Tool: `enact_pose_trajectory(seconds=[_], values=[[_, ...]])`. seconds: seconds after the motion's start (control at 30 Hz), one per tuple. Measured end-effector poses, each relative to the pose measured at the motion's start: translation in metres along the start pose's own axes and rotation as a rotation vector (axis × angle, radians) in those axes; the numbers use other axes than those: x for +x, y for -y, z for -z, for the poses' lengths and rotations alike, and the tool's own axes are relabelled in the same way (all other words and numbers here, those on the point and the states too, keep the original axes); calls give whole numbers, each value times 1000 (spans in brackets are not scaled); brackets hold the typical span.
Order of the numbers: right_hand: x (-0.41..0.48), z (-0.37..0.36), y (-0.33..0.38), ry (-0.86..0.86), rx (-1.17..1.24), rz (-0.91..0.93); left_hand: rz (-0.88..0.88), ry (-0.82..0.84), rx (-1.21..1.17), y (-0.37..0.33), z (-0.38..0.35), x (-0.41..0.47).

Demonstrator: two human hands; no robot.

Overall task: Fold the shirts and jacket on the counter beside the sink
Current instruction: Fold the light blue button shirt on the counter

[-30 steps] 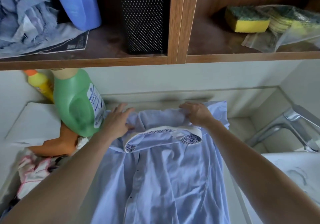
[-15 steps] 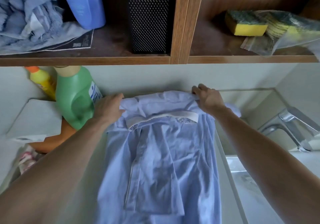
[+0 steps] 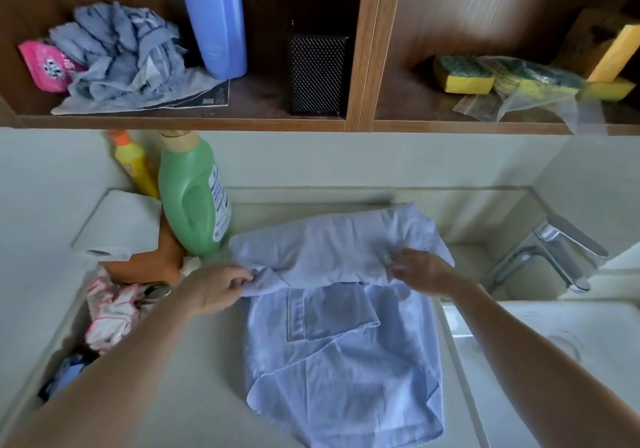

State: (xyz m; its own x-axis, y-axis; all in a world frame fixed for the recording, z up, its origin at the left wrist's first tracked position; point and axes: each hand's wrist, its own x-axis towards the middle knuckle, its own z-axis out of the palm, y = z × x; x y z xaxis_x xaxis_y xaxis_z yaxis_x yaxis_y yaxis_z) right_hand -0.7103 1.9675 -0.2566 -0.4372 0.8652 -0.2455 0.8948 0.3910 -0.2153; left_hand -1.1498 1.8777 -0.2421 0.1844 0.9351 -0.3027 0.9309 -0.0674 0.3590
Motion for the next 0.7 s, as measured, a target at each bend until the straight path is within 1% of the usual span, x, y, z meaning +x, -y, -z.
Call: enact_pose_trajectory(seconds=[0.03, 0.1, 0.13, 0.17, 0.2, 0.23, 0.3, 0.37, 0.4, 0.43, 0.47, 0.53, 0.57, 0.63, 0.7], values=[[2, 1, 7, -125, 27, 0, 5, -128, -44, -4, 4, 1], [14, 1, 29, -366, 57, 84, -65, -431, -53, -16, 8, 11], [22, 0, 45, -426, 58, 142, -121, -535, -35, -26, 8, 19], [31, -2, 63, -442, 65, 188, -161, -582, -14, -38, 7, 29], [40, -5, 81, -430, 78, 213, -169, -572, 6, -50, 6, 38], [50, -10, 97, -405, 98, 228, -158, -519, 32, -60, 2, 49], [69, -23, 119, -363, 126, 242, -90, -354, 148, -66, -12, 67], [84, -35, 118, -314, 77, 180, 17, -209, 282, -53, -36, 73], [89, -38, 106, -272, 25, 105, 46, -188, 320, -41, -49, 70], [93, -40, 89, -223, -28, 3, 59, -204, 324, -29, -60, 66], [93, -42, 66, -186, -72, -108, 72, -236, 297, -18, -68, 62], [86, -44, 18, -158, -109, -290, 93, -245, 234, -2, -74, 57], [81, -44, 0, -151, -113, -337, 98, -239, 222, 2, -74, 57], [77, -42, -18, -120, -100, -359, 117, -210, 208, 4, -73, 60], [82, -38, -17, -90, -67, -364, 171, -194, 79, 0, -65, 66]])
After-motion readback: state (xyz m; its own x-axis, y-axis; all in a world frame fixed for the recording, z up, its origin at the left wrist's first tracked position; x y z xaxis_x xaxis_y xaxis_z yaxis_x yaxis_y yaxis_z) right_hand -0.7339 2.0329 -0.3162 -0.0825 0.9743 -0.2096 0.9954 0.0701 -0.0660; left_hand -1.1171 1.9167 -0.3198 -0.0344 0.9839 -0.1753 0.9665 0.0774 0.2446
